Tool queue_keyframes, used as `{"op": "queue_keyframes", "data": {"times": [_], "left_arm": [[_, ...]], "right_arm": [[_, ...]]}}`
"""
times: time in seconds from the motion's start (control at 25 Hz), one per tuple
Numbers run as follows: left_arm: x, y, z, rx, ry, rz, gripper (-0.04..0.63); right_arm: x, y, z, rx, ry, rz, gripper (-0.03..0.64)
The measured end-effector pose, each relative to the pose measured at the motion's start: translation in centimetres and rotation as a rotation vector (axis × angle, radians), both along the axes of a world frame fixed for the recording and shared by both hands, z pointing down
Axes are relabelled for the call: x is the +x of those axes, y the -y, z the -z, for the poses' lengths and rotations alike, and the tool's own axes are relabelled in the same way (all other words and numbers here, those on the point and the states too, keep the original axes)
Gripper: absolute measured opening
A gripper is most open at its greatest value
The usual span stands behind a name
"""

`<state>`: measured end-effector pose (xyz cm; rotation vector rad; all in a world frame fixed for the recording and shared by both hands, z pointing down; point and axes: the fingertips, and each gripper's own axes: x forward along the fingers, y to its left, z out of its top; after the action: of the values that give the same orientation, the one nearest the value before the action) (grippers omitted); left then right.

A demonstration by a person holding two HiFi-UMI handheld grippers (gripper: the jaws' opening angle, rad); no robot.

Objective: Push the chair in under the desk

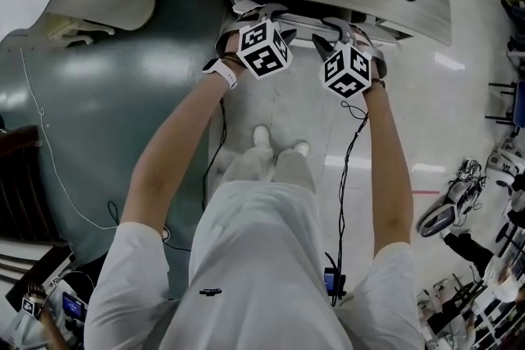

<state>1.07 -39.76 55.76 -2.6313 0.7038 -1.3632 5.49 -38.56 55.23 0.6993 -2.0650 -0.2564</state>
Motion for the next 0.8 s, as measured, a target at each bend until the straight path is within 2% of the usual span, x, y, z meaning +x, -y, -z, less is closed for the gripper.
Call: {"op": "queue_keyframes", "data": {"times": [0.12,0.16,0.32,0.44,0.52,0.72,0.8], "left_arm": [[-0.3,-1.2,1.4,0.004,-0.094,0.08,0.181],[-0.3,-1.8,1.9,0.004,-0.121,0.097,0.158],[-1.1,-4.0,4.0,0.036,-0.172,0.137,0.133],[-1.6,-5.9,5.1,0.011,-0.23,0.176,0.083],[-1.9,-7.3,5.9,0.002,-0.271,0.198,0.078],[-3.2,-10.7,8.7,0.047,-0.362,0.262,0.03],[-3.7,-11.8,9.8,0.05,-0.408,0.3,0.02]], "right_arm": [[0.0,-1.0,1.8,0.008,0.063,-0.024,0.172],[0.0,-1.4,2.5,0.012,0.09,-0.037,0.172],[-0.1,-3.3,4.8,0.056,0.114,-0.041,0.169],[-0.4,-5.0,6.1,0.073,0.154,-0.062,0.158],[-0.5,-6.5,6.9,0.063,0.189,-0.079,0.158],[-0.2,-10.3,9.1,0.086,0.215,-0.122,0.158],[0.1,-11.4,10.1,0.102,0.246,-0.161,0.135]]}}
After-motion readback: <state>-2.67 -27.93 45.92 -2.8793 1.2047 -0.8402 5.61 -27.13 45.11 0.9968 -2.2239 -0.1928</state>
